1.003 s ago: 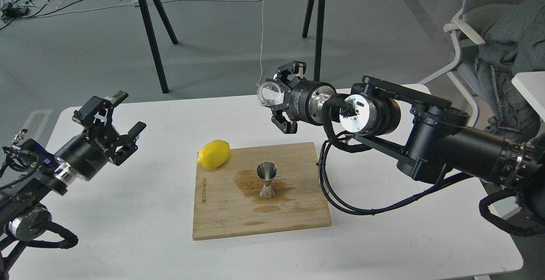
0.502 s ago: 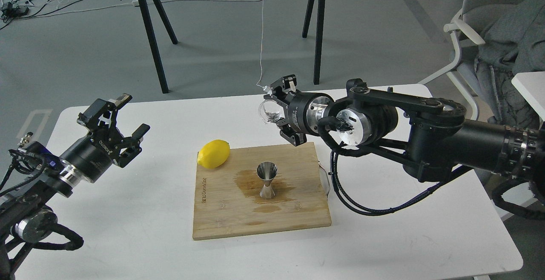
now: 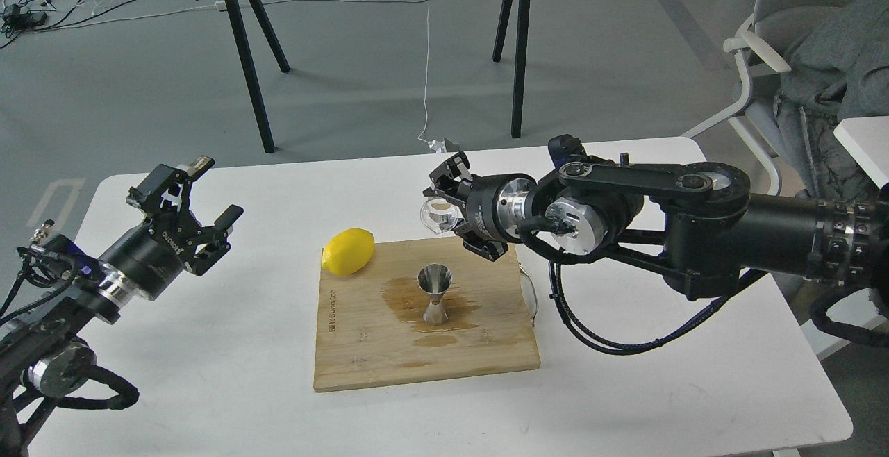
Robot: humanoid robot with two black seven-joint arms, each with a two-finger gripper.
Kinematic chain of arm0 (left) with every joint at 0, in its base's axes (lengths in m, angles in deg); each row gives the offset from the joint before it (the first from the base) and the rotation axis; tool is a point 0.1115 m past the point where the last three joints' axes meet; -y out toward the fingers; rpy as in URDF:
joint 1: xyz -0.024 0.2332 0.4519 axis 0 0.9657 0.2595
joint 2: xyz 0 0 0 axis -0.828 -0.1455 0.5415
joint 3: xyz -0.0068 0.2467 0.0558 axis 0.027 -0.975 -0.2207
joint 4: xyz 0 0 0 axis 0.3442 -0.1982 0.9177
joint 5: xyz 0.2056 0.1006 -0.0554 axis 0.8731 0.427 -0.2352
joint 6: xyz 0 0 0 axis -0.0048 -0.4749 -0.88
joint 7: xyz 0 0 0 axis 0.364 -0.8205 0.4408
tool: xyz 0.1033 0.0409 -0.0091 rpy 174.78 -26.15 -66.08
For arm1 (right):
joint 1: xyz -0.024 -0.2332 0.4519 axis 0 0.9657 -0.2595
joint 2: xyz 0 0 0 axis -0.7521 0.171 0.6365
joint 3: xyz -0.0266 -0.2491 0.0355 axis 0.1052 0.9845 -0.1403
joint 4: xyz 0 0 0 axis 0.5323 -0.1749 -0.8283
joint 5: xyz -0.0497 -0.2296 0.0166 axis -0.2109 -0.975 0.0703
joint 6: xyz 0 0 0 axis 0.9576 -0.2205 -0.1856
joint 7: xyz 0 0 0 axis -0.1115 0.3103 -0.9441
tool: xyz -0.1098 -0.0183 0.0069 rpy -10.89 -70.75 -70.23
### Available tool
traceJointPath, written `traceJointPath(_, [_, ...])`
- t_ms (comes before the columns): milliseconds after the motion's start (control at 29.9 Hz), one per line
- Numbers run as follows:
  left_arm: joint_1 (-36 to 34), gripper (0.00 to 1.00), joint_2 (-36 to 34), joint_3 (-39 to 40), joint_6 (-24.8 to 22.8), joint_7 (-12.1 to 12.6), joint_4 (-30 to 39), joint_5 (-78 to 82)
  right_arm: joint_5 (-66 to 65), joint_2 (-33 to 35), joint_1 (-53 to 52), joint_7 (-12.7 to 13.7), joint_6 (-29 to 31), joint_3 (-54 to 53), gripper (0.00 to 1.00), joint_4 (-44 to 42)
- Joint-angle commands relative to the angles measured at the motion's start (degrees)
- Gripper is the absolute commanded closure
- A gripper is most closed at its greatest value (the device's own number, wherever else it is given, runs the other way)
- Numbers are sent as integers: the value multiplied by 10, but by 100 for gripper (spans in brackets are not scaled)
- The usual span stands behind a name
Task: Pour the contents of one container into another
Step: 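Move the held glass cup over the jigger and tilt it to pour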
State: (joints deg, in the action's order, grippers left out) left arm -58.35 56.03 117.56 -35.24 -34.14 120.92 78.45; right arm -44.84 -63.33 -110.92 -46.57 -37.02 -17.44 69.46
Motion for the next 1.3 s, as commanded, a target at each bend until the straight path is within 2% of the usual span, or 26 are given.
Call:
traceJointPath(0, [1,2,0,0,-1,0,0,0,-14,0,0,6,19,12,59,1])
traceJointPath(635, [1,2,-2,0,-1,0,-3,0,-127,-6,-48,9,88,54,60,0])
traceJointPath(1271, [1,2,1,-2,-2,0,-19,0,-263,-29,-57,-11,87,102,61,1])
